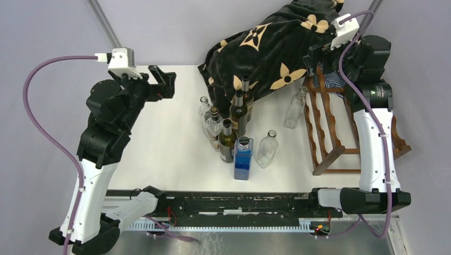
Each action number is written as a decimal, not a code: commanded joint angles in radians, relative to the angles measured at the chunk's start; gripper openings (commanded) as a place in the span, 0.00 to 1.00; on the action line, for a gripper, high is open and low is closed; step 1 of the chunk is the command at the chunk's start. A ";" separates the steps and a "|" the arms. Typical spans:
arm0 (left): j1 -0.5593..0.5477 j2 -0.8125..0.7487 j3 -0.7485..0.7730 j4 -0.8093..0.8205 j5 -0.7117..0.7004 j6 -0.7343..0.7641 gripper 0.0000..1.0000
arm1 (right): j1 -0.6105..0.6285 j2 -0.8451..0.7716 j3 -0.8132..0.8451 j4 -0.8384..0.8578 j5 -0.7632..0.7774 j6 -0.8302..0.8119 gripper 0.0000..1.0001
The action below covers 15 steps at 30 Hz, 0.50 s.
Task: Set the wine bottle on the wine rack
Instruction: Move the wine bottle to the center of the board.
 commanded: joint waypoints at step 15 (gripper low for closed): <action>0.314 0.017 -0.122 0.220 0.472 -0.315 0.99 | -0.058 -0.124 -0.071 0.060 -0.368 -0.192 0.98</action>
